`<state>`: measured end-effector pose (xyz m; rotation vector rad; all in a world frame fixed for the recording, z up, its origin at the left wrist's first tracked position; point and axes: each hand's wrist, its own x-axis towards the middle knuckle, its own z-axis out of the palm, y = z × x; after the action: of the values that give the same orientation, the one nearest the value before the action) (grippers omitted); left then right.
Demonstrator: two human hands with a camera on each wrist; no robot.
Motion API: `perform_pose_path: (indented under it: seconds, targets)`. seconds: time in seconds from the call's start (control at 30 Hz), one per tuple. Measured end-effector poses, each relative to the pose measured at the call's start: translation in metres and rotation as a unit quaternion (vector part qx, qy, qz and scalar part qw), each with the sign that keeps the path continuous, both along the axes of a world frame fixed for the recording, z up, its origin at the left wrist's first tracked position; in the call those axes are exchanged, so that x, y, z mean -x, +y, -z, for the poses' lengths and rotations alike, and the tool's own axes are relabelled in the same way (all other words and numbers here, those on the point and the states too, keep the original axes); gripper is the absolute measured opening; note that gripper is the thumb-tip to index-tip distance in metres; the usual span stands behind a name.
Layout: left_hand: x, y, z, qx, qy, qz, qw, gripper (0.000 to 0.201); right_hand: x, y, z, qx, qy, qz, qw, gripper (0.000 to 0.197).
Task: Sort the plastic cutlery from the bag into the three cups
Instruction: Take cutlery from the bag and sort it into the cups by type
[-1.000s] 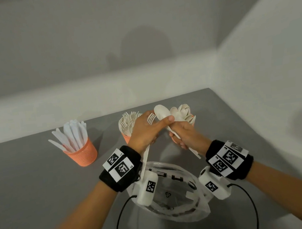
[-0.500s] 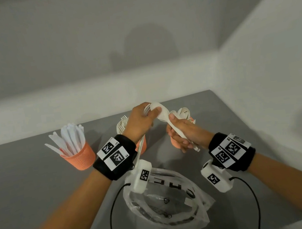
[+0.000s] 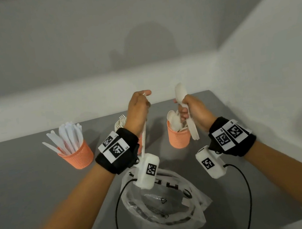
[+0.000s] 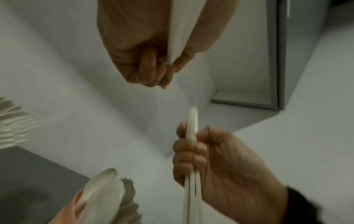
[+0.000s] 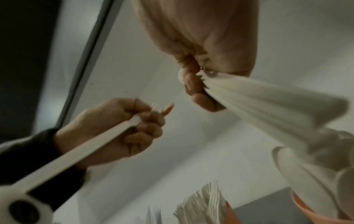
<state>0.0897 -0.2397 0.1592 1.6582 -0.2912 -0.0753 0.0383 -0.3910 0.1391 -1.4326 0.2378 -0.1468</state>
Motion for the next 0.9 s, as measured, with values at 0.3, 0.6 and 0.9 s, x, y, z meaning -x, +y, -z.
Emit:
perform_pose_path:
  seconds: [0.3, 0.6, 0.9]
  targets:
    - [-0.045, 0.050, 0.007, 0.085, -0.017, -0.181, 0.980, 0.022, -0.009, -0.033, 0.007, -0.062, -0.057, 0.135, 0.987, 0.028]
    - [-0.062, 0.069, 0.036, -0.035, -0.230, -0.198, 0.952, 0.020, -0.031, -0.038, 0.007, -0.104, -0.122, 0.168, 0.973, 0.025]
    - [-0.070, 0.060, 0.040, -0.092, -0.294, -0.138, 0.941, 0.020, -0.042, -0.024, 0.016, -0.102, -0.107, 0.165, 0.975, 0.017]
